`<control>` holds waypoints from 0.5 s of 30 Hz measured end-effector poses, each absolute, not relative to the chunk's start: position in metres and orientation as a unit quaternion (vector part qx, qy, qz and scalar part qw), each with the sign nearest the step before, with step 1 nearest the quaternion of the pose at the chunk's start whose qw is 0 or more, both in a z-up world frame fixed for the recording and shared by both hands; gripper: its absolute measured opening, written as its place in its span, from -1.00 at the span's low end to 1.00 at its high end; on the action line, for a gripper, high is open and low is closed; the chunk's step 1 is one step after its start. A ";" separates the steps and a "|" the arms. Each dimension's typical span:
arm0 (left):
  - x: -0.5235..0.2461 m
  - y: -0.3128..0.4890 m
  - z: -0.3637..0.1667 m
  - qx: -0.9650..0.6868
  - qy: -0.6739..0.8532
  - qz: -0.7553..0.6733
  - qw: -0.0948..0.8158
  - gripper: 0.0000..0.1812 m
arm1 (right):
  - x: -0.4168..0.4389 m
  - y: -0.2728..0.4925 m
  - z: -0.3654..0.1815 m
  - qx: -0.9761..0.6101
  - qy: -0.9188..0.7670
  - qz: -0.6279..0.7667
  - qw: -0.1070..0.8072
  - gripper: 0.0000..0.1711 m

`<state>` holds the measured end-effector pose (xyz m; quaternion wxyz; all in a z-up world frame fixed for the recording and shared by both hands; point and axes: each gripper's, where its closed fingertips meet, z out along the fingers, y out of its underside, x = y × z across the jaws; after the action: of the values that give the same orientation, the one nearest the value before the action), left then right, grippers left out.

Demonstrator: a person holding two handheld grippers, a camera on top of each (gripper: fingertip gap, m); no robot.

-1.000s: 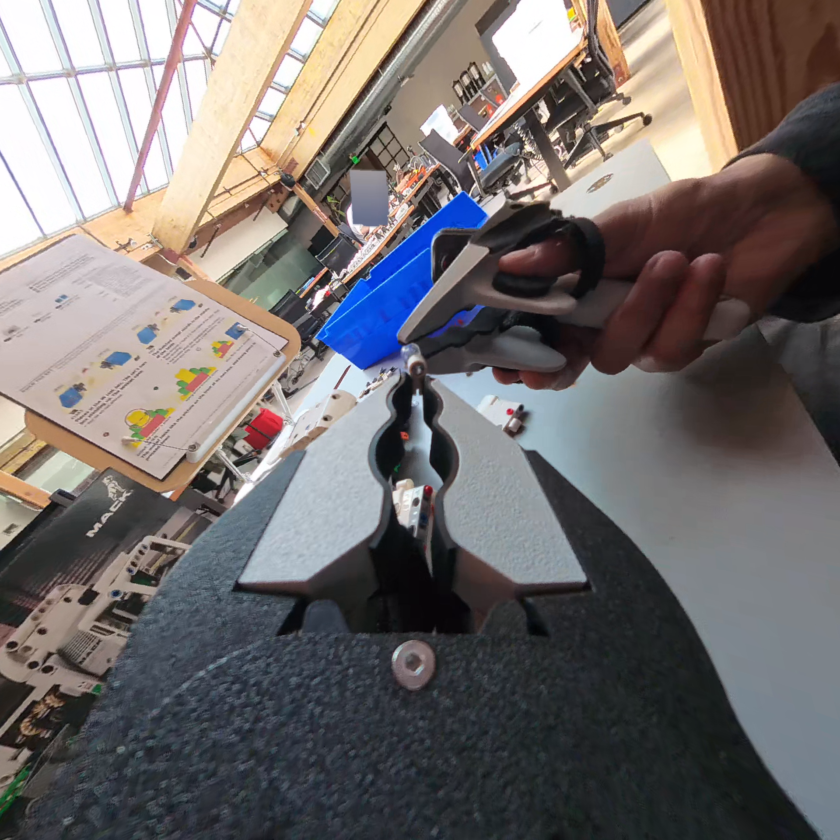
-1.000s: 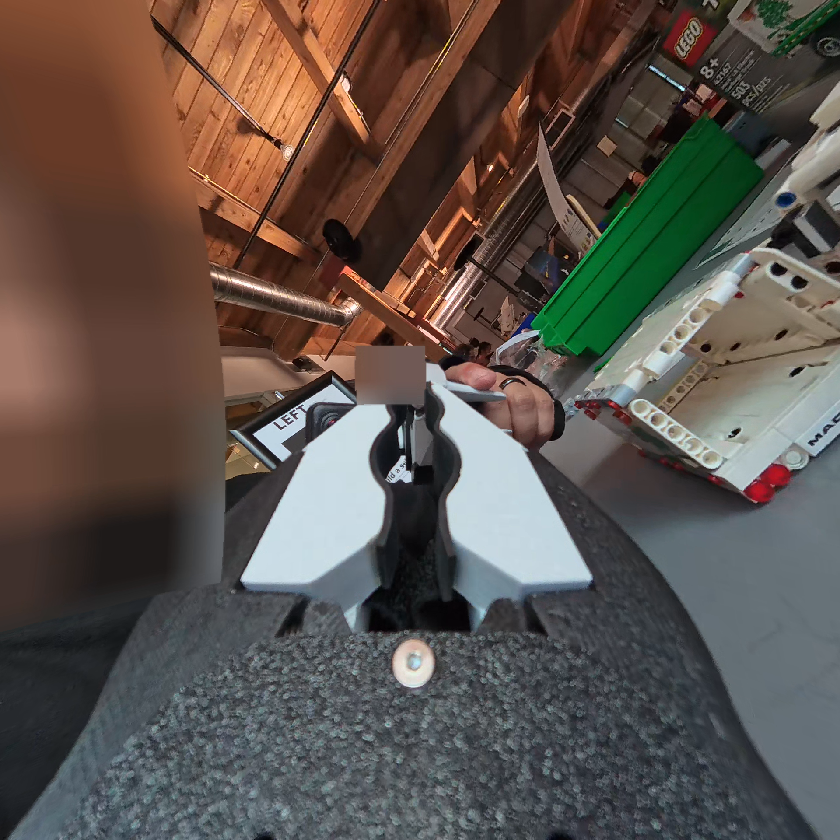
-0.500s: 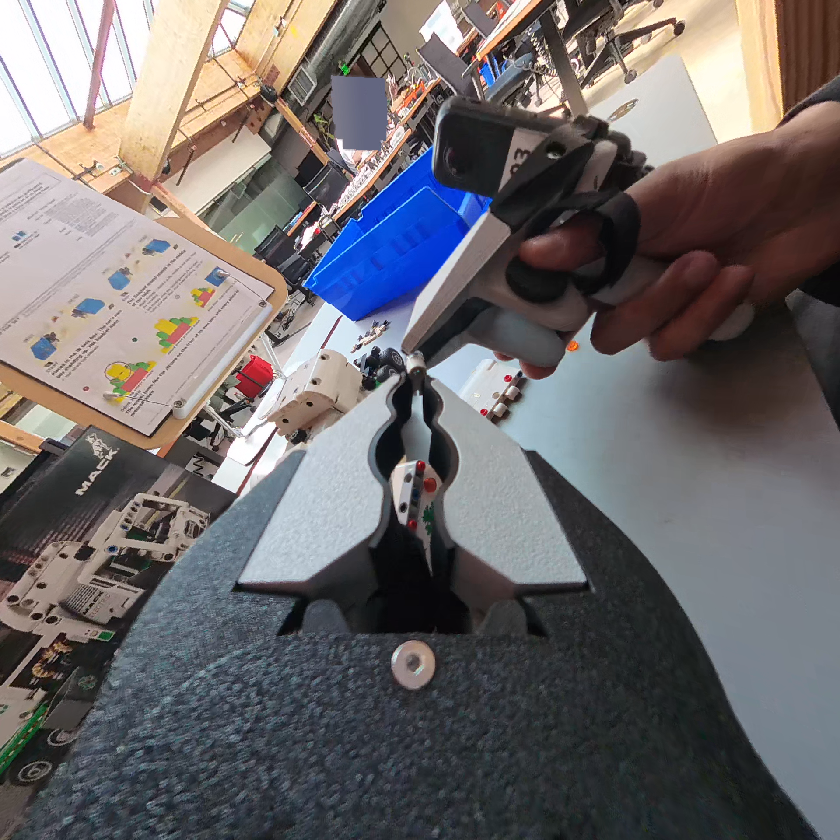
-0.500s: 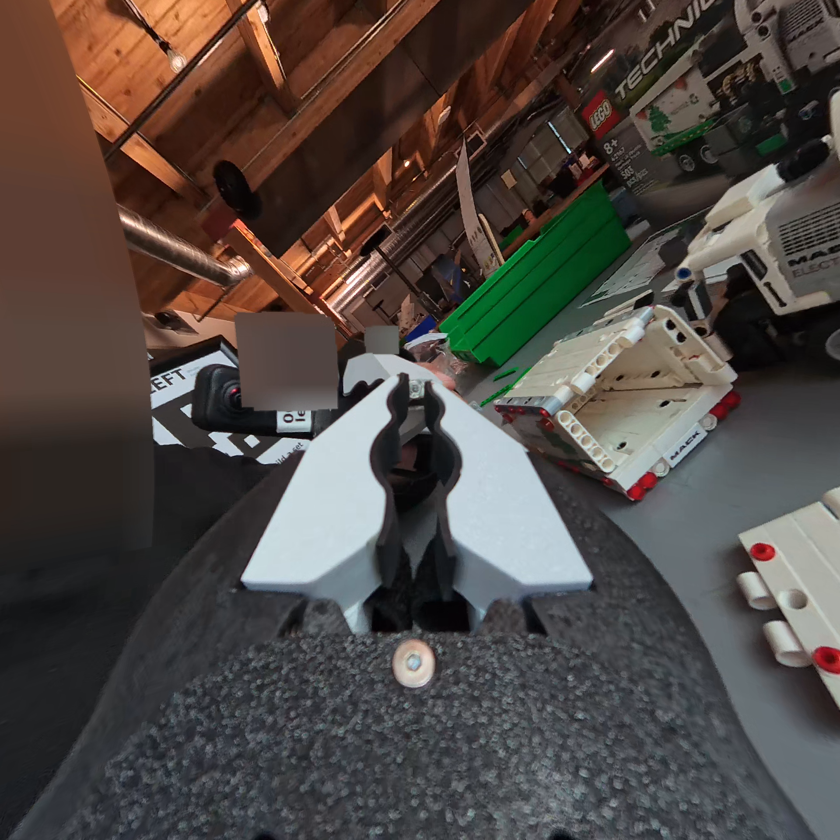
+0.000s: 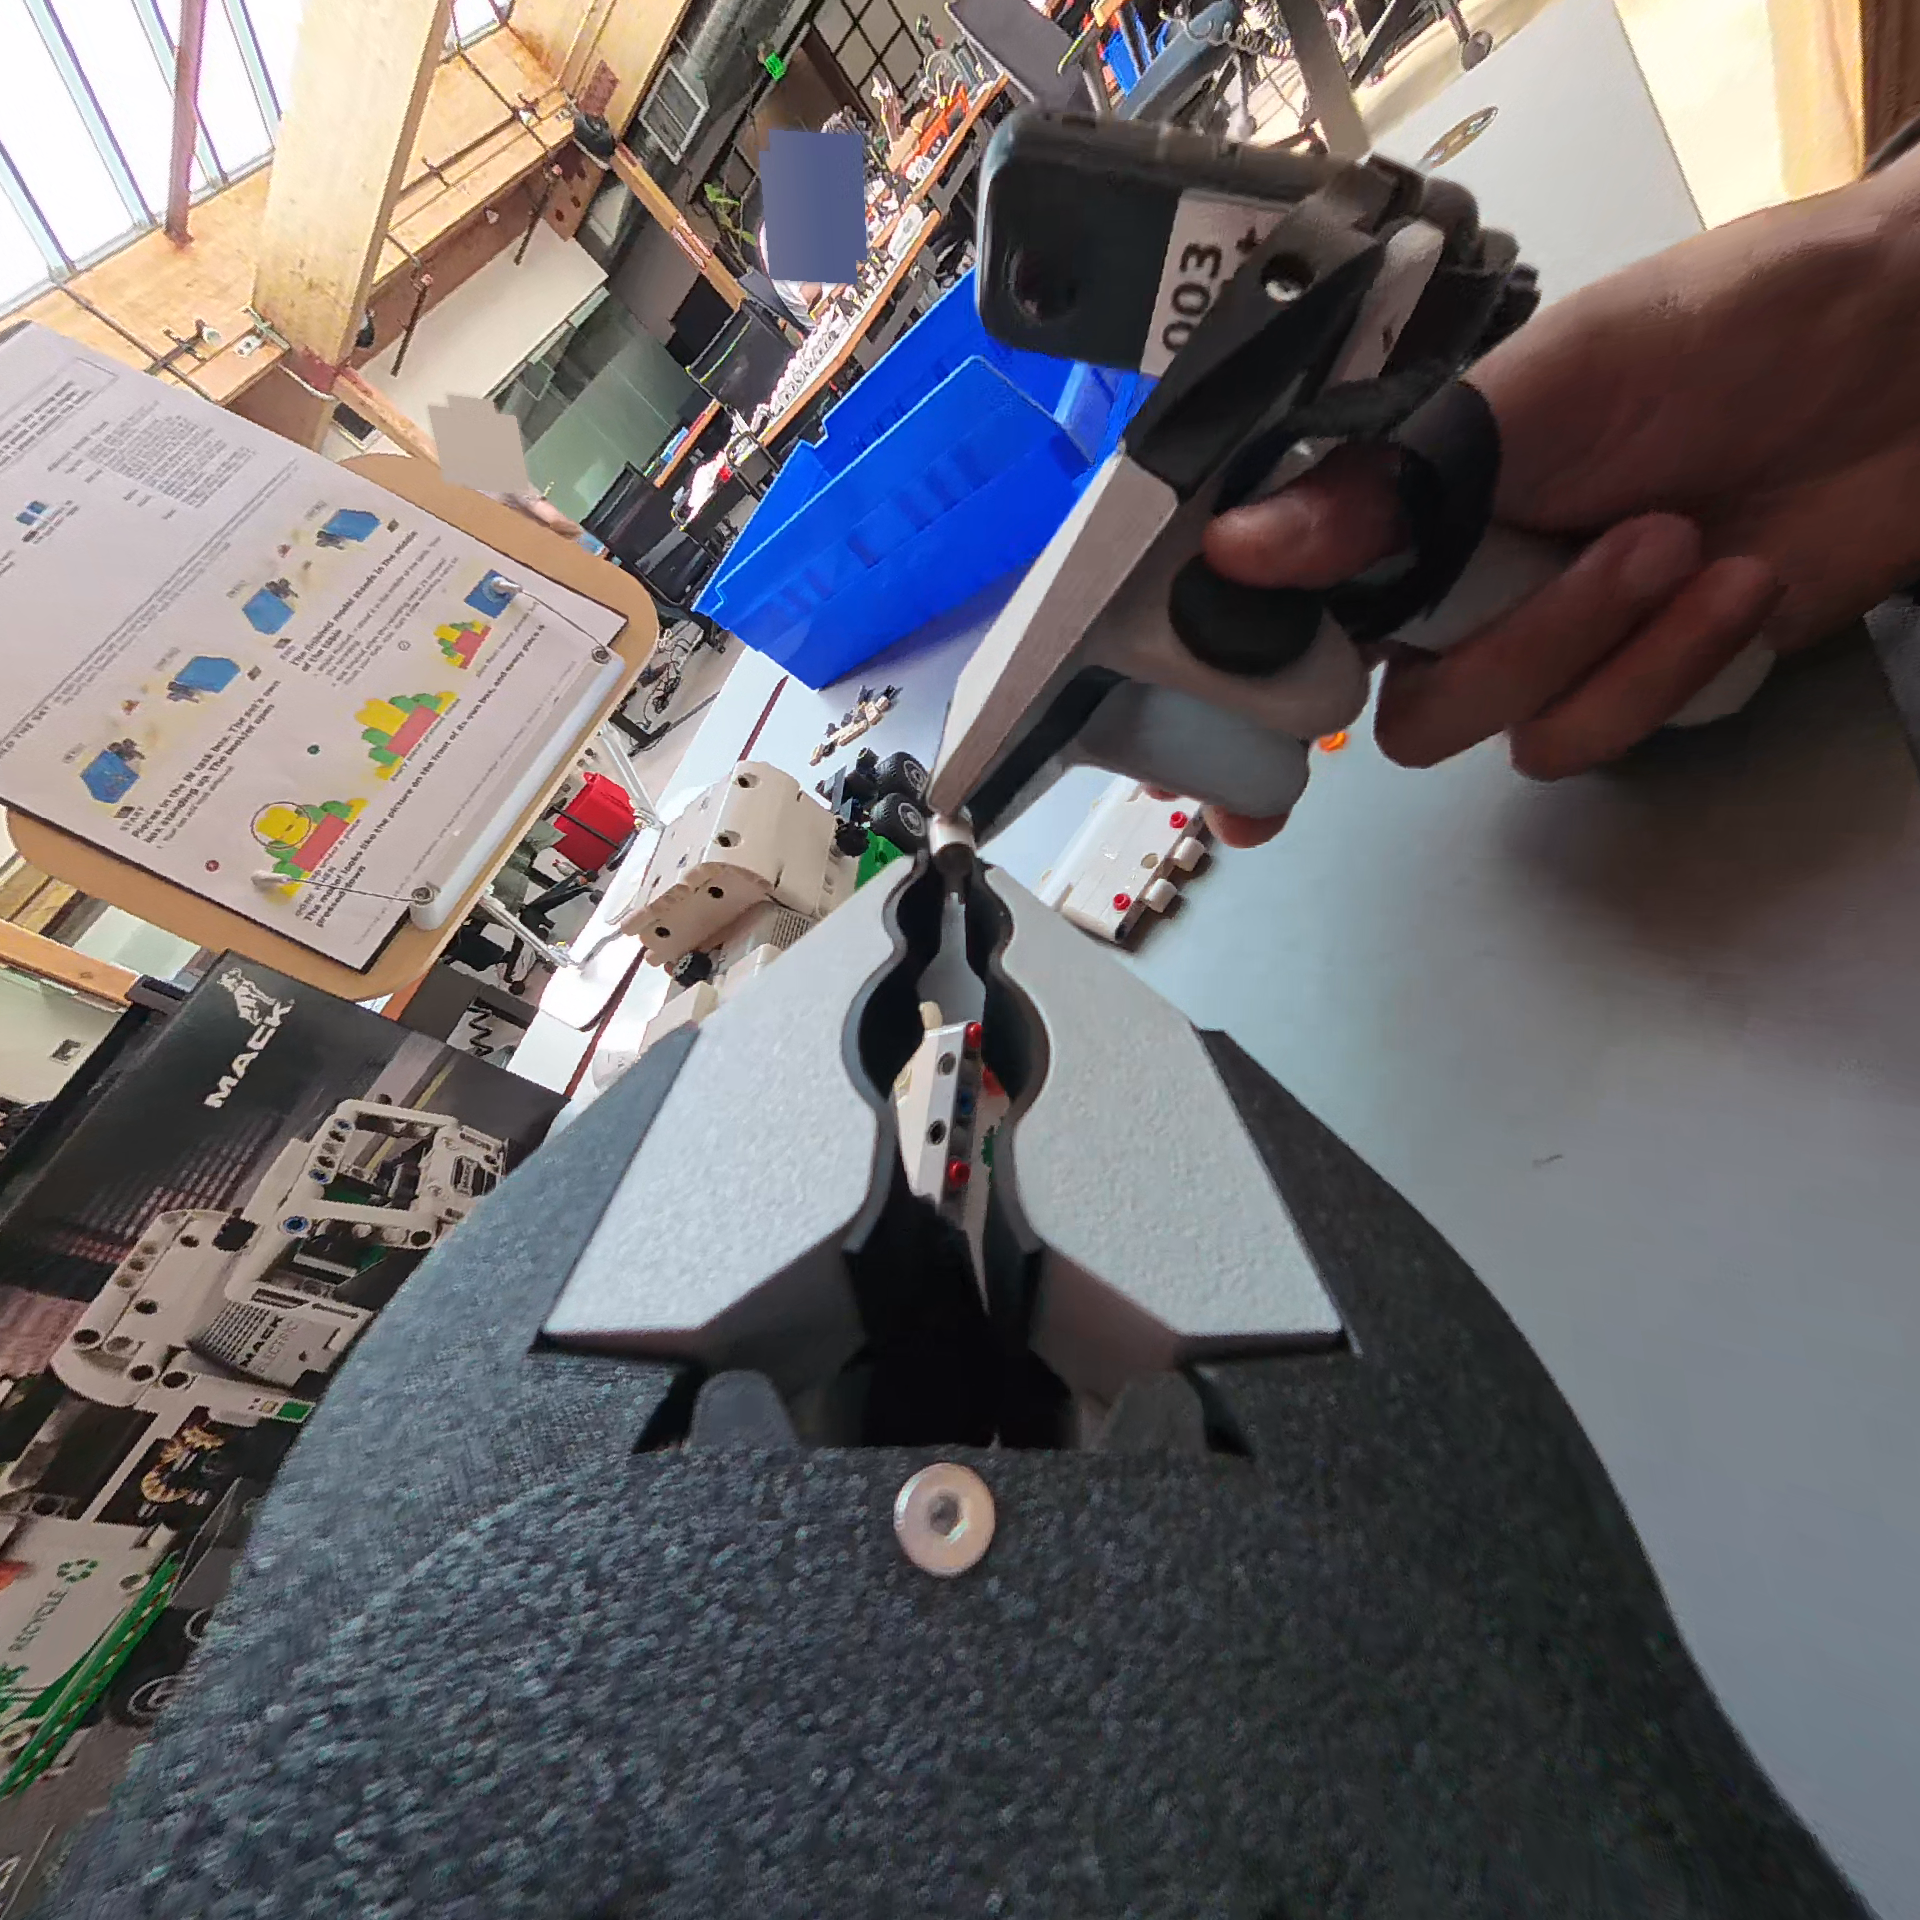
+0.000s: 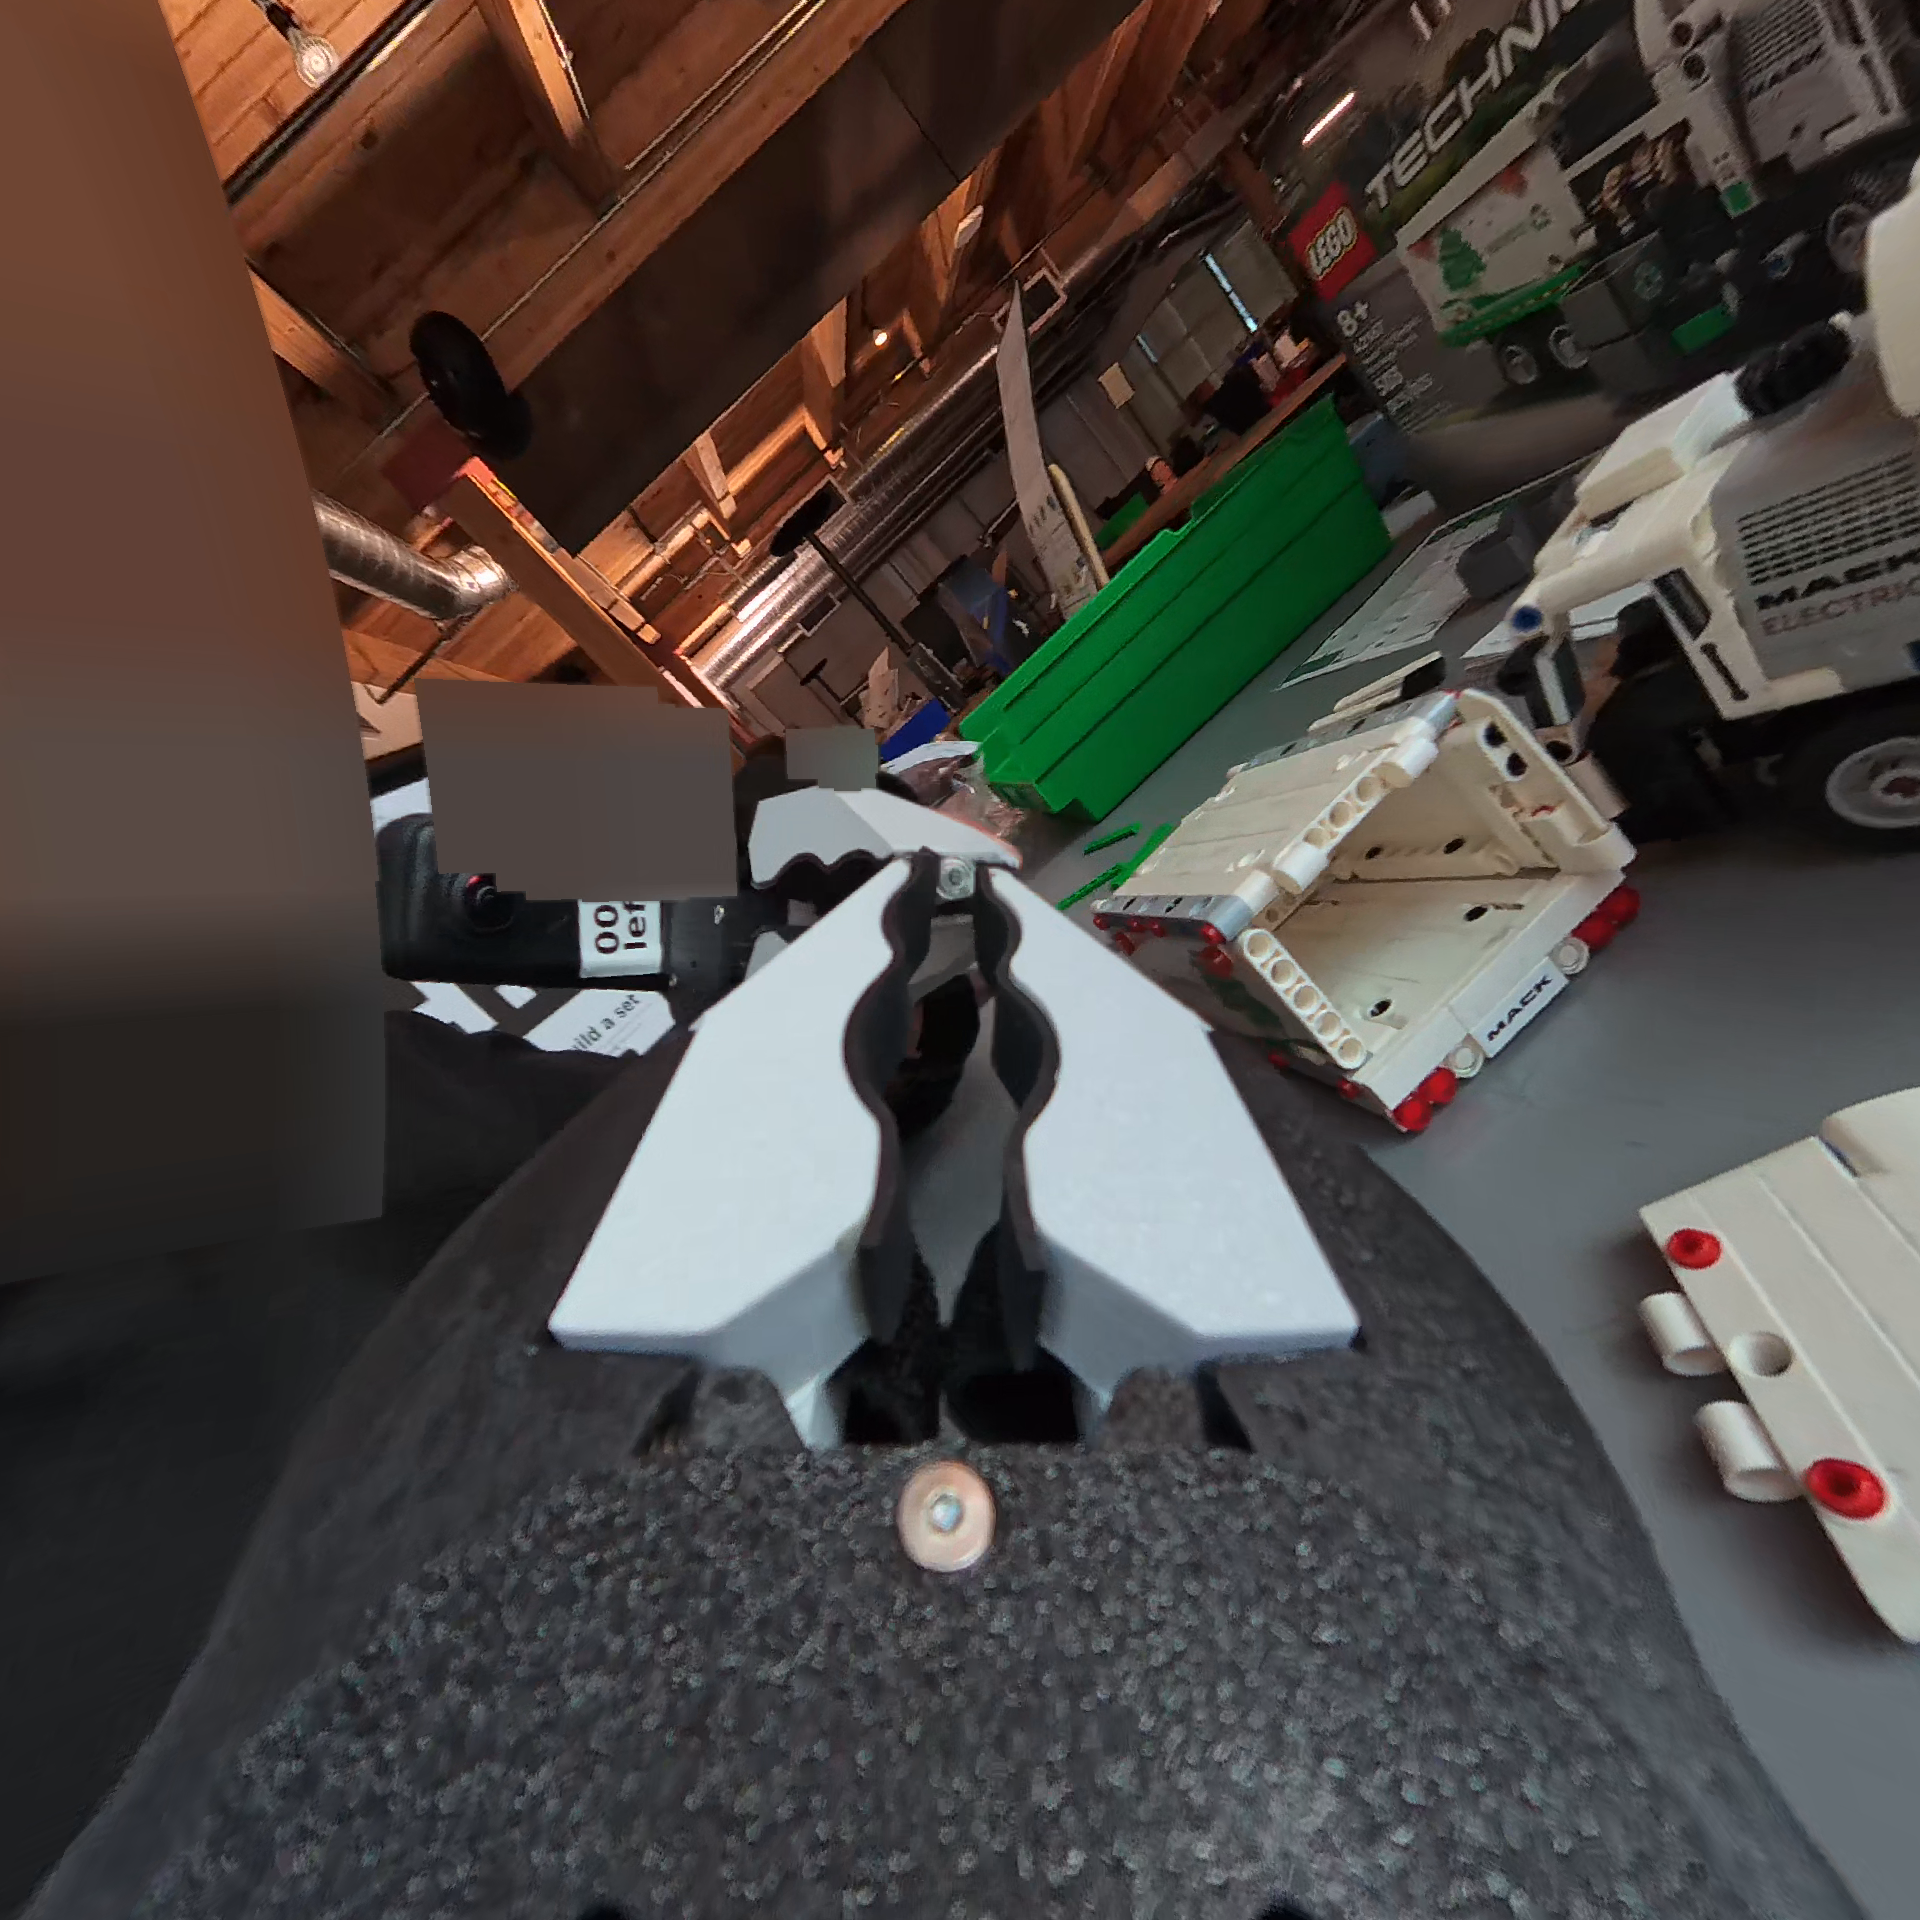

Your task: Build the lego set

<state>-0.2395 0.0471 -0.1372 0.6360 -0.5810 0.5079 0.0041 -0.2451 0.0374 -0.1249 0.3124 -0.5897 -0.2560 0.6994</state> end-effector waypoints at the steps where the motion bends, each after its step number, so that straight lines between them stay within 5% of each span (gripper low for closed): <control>1: -0.240 0.048 -0.138 -0.584 0.507 0.003 0.634 -0.98 | -0.246 0.038 -0.126 -0.594 -0.263 0.685 0.330 -0.90; 15: -0.240 0.051 -0.148 -0.580 0.527 0.063 0.618 -0.98 | -0.249 0.039 -0.137 -0.642 -0.376 0.484 0.461 -0.78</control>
<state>-0.2401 0.0513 -0.1478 0.6184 -0.5795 0.5269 0.0634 -0.2489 0.0391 -0.1368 0.4606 -0.6422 -0.3758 0.4840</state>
